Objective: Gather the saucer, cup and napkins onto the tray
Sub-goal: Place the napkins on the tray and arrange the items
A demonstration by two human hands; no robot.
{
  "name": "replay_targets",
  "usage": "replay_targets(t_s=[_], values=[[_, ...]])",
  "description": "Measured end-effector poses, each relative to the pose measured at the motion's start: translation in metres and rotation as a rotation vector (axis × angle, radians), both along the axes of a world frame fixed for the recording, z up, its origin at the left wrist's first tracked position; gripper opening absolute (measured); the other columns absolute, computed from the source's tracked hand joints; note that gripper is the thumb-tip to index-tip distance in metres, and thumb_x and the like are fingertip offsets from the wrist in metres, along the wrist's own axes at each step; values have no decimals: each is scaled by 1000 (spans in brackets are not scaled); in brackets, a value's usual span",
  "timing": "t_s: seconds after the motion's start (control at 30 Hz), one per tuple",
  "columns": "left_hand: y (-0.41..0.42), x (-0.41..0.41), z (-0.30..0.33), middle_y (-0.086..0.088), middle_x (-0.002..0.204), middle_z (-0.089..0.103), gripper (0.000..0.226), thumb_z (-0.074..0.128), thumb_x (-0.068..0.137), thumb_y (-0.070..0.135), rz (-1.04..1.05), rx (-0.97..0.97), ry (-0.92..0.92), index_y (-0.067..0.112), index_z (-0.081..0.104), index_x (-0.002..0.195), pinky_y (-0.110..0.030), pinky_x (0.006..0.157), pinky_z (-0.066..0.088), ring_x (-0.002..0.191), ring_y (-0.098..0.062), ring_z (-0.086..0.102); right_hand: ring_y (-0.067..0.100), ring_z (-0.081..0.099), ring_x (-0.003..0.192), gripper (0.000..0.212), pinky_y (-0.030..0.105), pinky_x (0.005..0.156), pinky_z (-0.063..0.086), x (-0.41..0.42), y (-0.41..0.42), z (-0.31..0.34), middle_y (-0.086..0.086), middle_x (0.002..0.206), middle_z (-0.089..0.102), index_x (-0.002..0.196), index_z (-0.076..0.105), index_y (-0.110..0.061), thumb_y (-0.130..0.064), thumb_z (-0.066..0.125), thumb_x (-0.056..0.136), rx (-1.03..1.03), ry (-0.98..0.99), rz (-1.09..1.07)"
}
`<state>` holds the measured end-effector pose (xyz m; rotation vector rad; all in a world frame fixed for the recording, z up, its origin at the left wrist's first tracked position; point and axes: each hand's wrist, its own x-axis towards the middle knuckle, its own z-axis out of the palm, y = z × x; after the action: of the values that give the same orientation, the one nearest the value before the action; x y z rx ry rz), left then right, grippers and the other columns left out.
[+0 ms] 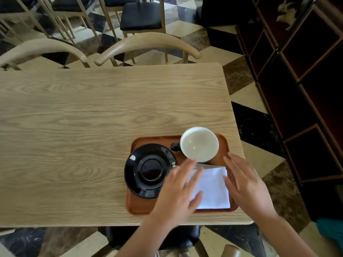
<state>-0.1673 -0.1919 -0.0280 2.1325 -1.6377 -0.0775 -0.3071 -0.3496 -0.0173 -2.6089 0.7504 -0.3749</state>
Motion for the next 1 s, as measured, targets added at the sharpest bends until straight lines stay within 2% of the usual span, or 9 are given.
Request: replay_targets(t_s=[0.1,0.17,0.23,0.4,0.53,0.6,0.67,0.73,1.0], values=[[5,-27,-16,-11,147,38,51,50,89,34,-74,157,-29,18,39,136,-43,102,42,137,-24,33,31,47,127,51,46,88,54,-26,12,-14,14,135,53,124,57,-6,-20,72,77,-44,112,177],[2,-32,-21,-13,149,35,53,52,88,33,-38,222,-21,20,37,138,-42,103,41,137,-25,31,30,45,127,47,48,92,51,-31,16,-20,14,136,51,124,57,-7,-32,58,85,-66,187,234],[-1,-31,-23,-13,151,31,52,52,89,33,-27,266,-31,21,38,138,-41,105,39,138,-26,28,30,46,126,52,49,94,49,-30,17,-23,15,136,51,123,59,-7,-39,45,85,-76,221,244],[0,-27,-24,-13,152,29,53,52,89,33,-28,313,-35,22,38,138,-41,107,36,139,-26,26,30,48,124,50,50,94,49,-25,20,-23,16,133,54,119,61,-6,-38,43,85,-106,212,229],[6,-24,-21,-13,149,36,54,58,85,35,-10,325,-67,22,43,136,-40,104,39,136,-25,33,30,50,122,57,48,94,48,-19,25,-20,17,131,56,119,62,-6,-44,27,95,-136,221,250],[10,-24,-19,-12,148,37,54,58,85,35,-5,332,-70,23,44,135,-40,103,40,136,-24,34,31,52,121,51,48,92,51,-17,29,-19,17,131,56,118,63,-6,-41,39,90,-140,237,252],[13,-23,-19,-13,149,36,54,56,86,35,-6,336,-60,22,41,137,-40,104,39,137,-25,32,33,54,119,44,48,89,52,-15,32,-20,19,129,57,116,64,-4,-31,62,82,-157,235,247],[16,-22,-19,-13,149,35,54,55,88,35,-12,344,-65,22,40,138,-40,105,39,137,-25,31,34,57,115,55,48,85,55,-14,35,-20,21,125,60,114,65,-3,-25,82,66,-152,244,239],[10,-28,-10,-14,139,50,57,65,79,41,-8,450,-167,21,50,131,-40,100,44,128,-26,46,33,60,112,63,45,81,57,-10,39,-10,21,121,63,109,68,-3,-24,90,53,-197,301,221]])
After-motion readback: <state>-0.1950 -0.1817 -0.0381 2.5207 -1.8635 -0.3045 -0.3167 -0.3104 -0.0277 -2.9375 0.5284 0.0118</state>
